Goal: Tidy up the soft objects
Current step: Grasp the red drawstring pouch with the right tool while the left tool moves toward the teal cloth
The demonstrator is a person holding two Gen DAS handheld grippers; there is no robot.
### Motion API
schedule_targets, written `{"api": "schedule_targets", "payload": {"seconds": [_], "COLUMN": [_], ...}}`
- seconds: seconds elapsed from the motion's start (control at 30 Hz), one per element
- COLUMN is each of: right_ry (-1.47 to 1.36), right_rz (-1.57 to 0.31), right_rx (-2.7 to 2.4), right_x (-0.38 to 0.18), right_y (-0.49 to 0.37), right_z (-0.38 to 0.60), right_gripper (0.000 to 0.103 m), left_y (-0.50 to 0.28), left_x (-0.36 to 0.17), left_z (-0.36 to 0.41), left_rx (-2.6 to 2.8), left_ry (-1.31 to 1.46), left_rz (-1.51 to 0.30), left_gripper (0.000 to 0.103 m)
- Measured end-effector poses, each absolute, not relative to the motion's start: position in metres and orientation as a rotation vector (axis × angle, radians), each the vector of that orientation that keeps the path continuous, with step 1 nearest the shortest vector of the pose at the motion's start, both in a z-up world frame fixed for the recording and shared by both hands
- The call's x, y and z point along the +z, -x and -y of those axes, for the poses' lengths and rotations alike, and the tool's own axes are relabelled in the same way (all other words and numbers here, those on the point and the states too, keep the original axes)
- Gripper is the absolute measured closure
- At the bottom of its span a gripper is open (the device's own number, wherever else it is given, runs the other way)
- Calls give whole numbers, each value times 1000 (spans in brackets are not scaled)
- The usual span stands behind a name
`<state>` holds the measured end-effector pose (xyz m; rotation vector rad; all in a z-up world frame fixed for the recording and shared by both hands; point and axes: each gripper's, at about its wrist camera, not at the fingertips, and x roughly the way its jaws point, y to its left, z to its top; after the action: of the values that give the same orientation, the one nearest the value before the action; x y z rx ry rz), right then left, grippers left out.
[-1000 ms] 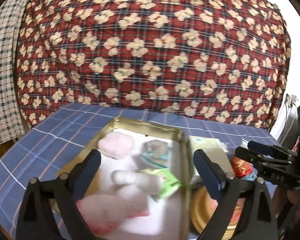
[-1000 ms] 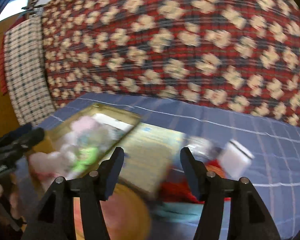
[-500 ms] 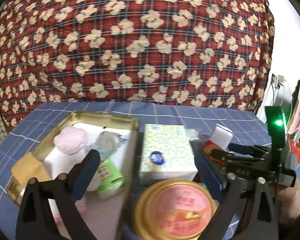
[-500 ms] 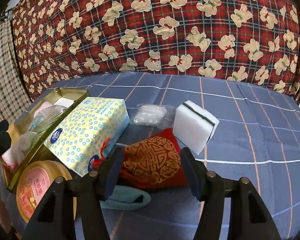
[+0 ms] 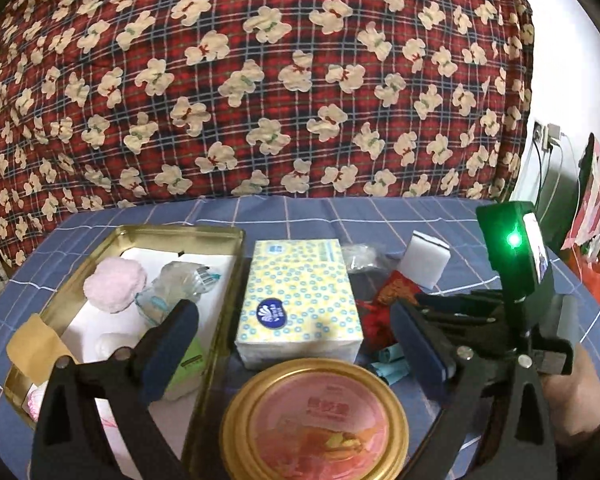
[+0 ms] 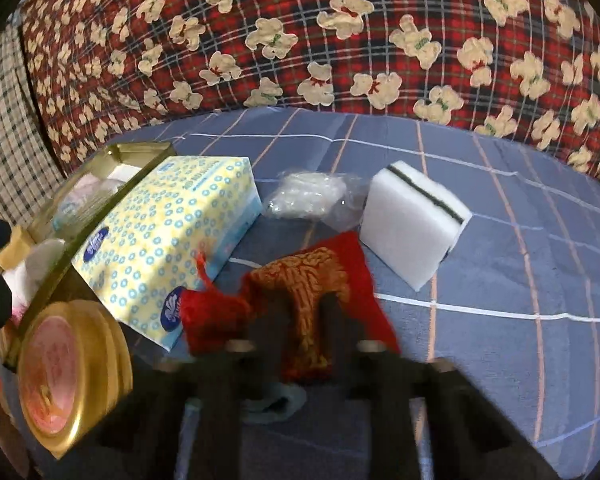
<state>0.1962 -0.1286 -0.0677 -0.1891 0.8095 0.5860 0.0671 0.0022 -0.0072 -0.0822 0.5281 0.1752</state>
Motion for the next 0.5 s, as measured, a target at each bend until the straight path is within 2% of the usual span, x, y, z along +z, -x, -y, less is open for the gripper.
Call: {"api": "schedule_targets", "payload": {"seconds": [0.17,0.5], "right_ry": [158,50], "right_rz": [-742,-562], "right_rx": [596,496], "right_x": [-62,-40], "right_y": [-186,-169], "right_z": [142,193], "right_gripper": [98,98], "left_y": [-70,-80], "left_x": [-8,-10], "left_z": [10,51], "left_rx": [168,123], "left_ry": [60,-15], "left_rz": [-532,-537], "left_gripper": [5,6]}}
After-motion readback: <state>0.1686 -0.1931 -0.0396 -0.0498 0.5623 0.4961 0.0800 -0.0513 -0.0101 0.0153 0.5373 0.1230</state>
